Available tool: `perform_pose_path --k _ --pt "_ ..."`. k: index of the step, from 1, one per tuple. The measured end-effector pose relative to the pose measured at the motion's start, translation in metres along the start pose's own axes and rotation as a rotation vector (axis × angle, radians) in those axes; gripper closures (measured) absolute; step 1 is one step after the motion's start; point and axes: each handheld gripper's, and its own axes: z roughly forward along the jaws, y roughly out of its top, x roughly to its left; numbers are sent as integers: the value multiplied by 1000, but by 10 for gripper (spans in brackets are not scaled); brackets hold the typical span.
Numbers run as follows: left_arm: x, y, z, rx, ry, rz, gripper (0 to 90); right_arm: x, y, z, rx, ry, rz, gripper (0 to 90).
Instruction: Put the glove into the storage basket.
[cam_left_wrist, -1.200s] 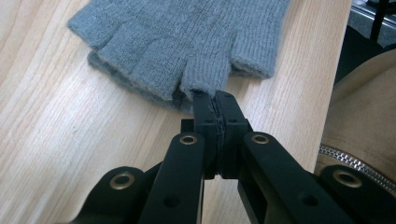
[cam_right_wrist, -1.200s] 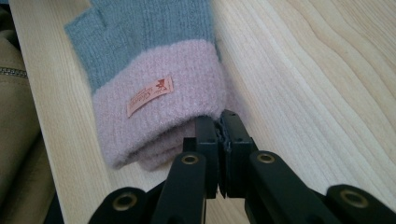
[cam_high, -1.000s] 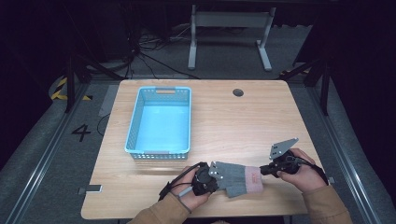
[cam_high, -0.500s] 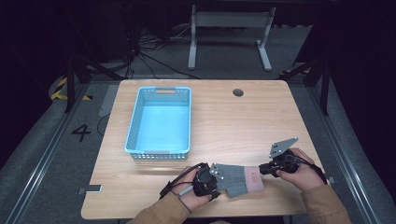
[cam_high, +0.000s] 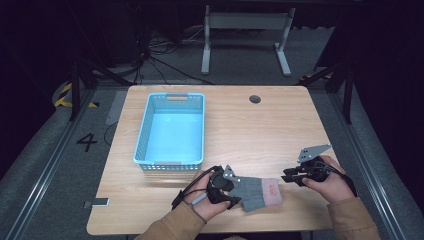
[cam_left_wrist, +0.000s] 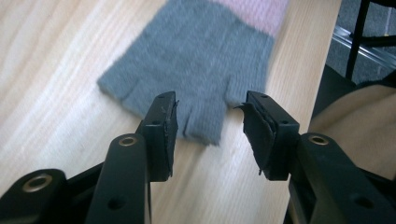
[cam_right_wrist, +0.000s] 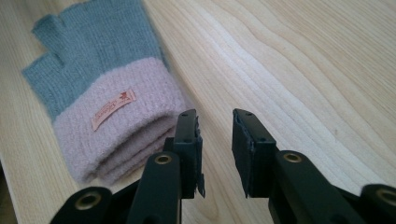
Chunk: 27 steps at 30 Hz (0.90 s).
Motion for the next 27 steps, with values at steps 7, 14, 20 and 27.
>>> perform_pose_path --k 7,14,20,27 --pt "3 10 8 -15 21 -3 497 -3 -4 -6 -24 -23 38 692" --pt "8 19 21 -16 15 17 432 -6 -8 -12 -44 -37 68 678" --pt "9 23 34 -27 17 37 388 -7 -10 -14 -55 -27 78 654" --pt "11 23 45 -15 28 50 307 -7 -11 -13 -55 -17 91 638"
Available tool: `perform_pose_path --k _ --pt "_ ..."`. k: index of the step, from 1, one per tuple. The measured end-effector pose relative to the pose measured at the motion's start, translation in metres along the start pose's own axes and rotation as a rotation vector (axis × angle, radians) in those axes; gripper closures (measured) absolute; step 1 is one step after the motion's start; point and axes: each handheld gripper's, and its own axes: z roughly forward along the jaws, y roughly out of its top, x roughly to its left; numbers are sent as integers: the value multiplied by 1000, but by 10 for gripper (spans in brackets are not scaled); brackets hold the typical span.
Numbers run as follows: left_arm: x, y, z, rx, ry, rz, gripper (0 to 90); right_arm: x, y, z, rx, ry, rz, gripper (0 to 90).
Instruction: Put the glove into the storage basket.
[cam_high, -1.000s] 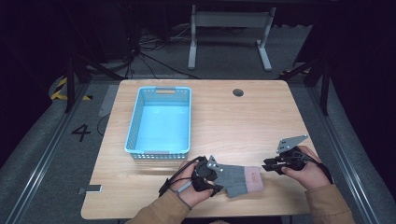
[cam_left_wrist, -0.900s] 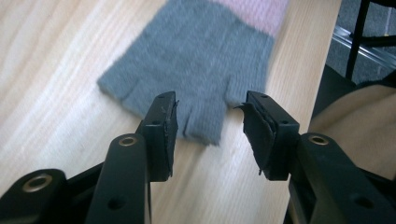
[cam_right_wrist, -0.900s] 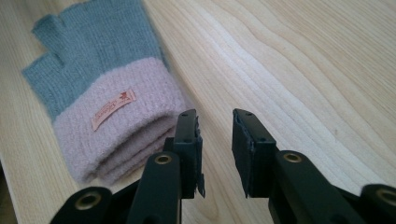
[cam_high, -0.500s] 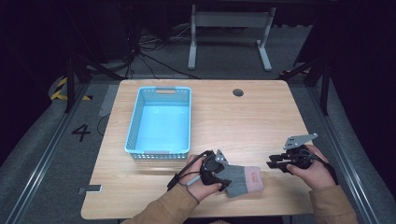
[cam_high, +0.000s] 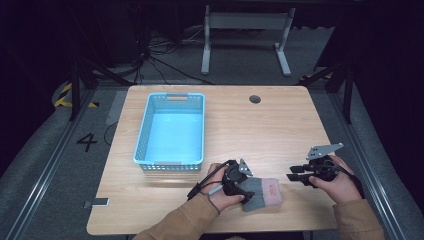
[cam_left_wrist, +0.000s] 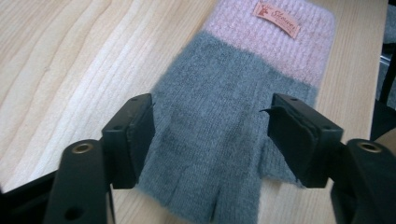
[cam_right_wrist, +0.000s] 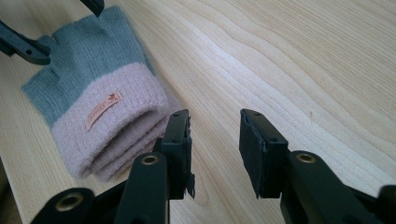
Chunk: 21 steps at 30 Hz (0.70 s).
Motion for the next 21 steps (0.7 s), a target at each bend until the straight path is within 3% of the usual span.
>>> perform_pose_path --k 3,7,21 --pt "-1 0 6 14 -7 17 283 0 0 1 3 6 3 631" --pt "-3 1 11 12 18 43 233 1 0 2 6 13 6 623" --pt "-2 -2 23 6 44 24 159 2 1 5 0 26 4 609"
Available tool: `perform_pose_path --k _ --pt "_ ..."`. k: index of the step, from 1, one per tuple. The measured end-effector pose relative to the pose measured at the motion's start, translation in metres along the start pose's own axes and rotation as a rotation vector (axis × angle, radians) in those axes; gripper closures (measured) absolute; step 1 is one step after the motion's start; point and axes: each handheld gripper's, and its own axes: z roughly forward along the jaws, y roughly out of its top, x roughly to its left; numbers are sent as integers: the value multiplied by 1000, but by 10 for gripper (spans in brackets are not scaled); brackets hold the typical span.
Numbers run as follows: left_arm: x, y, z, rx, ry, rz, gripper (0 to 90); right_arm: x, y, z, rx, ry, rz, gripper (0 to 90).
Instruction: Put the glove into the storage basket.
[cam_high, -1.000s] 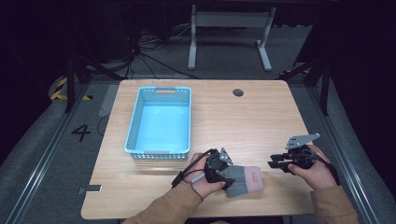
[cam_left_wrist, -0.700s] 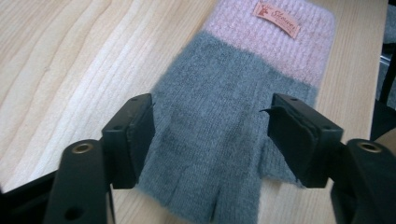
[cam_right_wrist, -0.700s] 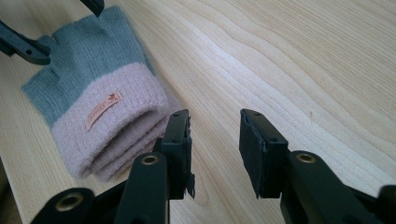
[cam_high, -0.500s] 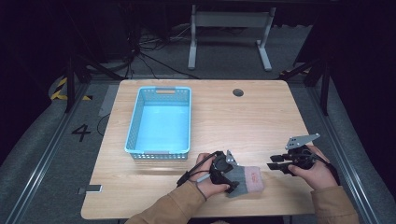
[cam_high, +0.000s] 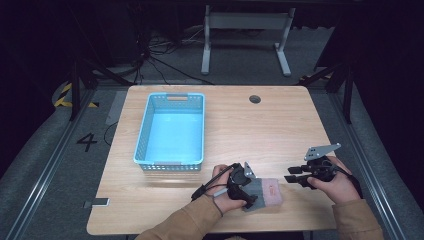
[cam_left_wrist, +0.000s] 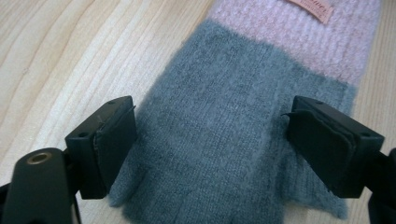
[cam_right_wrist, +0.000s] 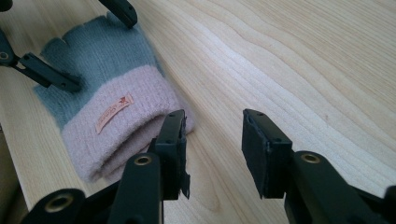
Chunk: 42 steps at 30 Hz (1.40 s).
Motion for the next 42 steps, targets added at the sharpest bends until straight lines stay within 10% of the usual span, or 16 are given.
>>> perform_pose_path --k 13,24,42 --pt "-7 0 3 16 32 1 228 0 0 0 -10 -12 2 594" --pt "-14 0 0 -4 -24 5 632 0 0 -1 -20 -22 -1 585" --pt "1 4 -38 -27 -41 -22 689 -6 3 -3 -32 -25 8 589"
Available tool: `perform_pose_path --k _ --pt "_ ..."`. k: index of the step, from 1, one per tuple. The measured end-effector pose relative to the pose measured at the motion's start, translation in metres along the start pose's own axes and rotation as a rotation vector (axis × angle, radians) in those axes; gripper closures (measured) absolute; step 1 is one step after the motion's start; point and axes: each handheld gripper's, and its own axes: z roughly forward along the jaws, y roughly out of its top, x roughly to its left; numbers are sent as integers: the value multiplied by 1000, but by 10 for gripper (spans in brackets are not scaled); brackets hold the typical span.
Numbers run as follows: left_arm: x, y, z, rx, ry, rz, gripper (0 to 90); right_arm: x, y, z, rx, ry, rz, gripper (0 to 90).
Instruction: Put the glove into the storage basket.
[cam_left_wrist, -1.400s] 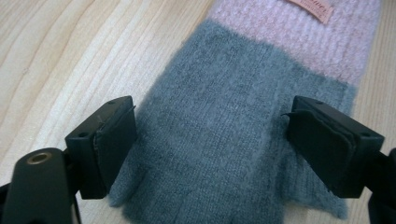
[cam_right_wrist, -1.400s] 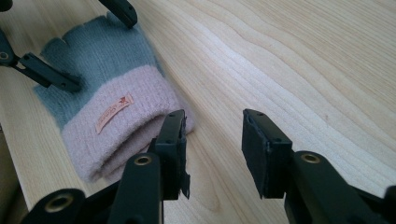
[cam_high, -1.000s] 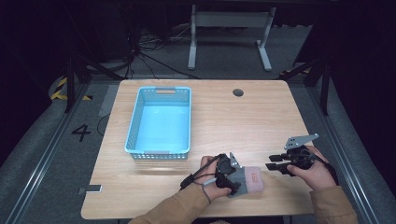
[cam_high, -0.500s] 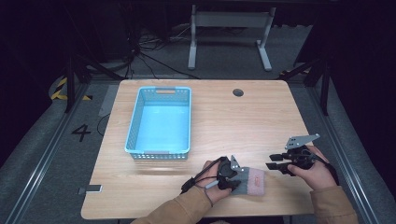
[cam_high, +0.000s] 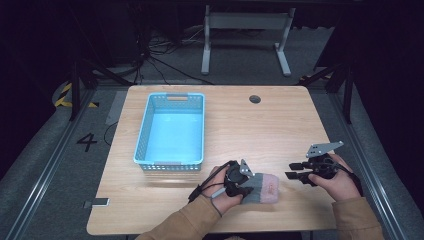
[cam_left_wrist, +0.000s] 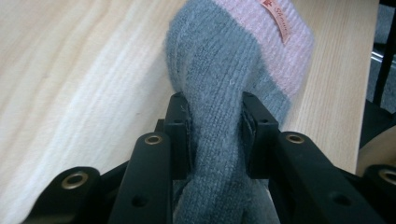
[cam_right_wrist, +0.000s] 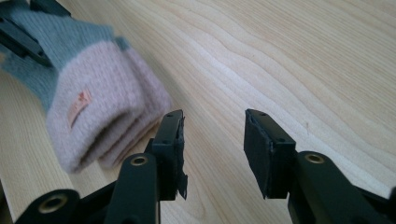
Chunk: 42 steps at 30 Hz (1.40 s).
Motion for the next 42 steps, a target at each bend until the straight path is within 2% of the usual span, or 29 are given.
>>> perform_pose_path --k 6,8,15,17,26,32,42 --pt "8 -1 -20 -49 -7 -25 687 -1 5 3 -1 6 -12 588" --pt "10 -1 -26 -54 -6 -15 686 -1 6 5 -1 9 -13 588" --pt "17 -4 -39 -67 2 -26 684 -3 12 11 3 22 -21 588" --pt "19 -3 -47 -67 24 -17 684 -3 14 13 2 25 -23 588" --pt "29 0 -73 -102 57 -24 685 -3 21 18 -8 27 -44 595" --pt "41 -2 -87 -114 83 -51 685 -2 21 21 -2 30 -41 595" --pt "59 -10 -111 -138 119 -72 685 0 16 18 -17 13 -28 594"
